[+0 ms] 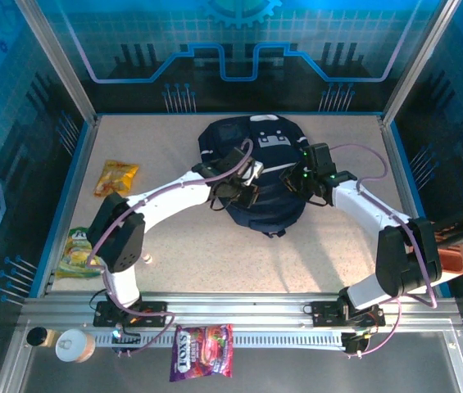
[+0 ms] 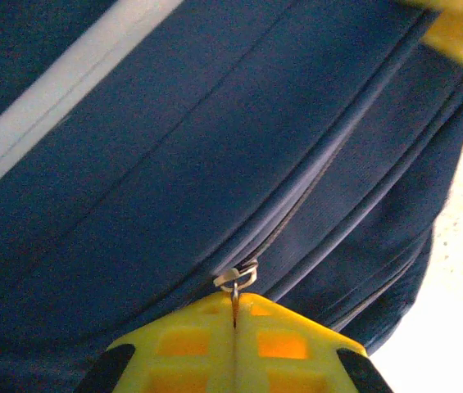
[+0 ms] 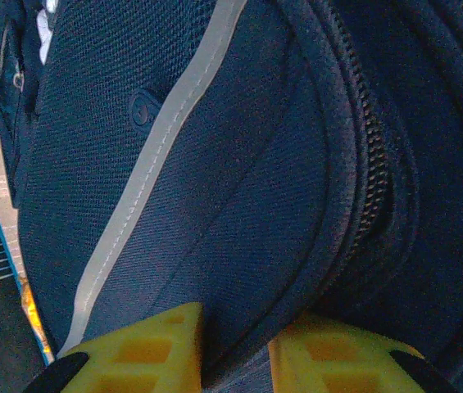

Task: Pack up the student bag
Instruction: Unzip the student bag at the center of the table.

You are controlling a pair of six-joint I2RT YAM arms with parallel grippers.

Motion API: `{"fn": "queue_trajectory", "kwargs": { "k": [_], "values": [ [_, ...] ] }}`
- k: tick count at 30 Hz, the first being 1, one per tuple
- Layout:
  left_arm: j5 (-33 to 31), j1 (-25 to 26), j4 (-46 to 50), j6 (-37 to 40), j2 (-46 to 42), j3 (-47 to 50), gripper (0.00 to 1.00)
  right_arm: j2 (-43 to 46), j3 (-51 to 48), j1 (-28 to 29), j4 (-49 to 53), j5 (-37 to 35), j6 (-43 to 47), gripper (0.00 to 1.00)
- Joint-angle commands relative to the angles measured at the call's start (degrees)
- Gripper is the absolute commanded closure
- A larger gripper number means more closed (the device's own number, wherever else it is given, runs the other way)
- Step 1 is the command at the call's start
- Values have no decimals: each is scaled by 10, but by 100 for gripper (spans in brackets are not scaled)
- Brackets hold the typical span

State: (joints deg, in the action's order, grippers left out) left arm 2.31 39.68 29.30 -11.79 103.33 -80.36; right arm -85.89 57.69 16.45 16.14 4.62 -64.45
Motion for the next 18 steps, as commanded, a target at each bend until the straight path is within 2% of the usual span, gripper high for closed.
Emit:
{"fn": "queue_trajectory", "kwargs": {
  "k": [1,7,13,16,18],
  "values": [
    [-6,-28,38,12,-56,52,100,-14,19,-14,15,-64,27,75],
    [-5,-84,17,6,-78,90,100,-15,19,-16,16,-66,34,76],
    [20,-135,16,-9,-35,26,100,-6,12,-16,16,-59,43,75],
    [23,-144,15,-19,-12,-5,95,5,1,-16,11,-58,47,74],
    [20,-148,13,-30,-6,-15,86,15,-6,-17,10,-57,52,72]
  ]
}}
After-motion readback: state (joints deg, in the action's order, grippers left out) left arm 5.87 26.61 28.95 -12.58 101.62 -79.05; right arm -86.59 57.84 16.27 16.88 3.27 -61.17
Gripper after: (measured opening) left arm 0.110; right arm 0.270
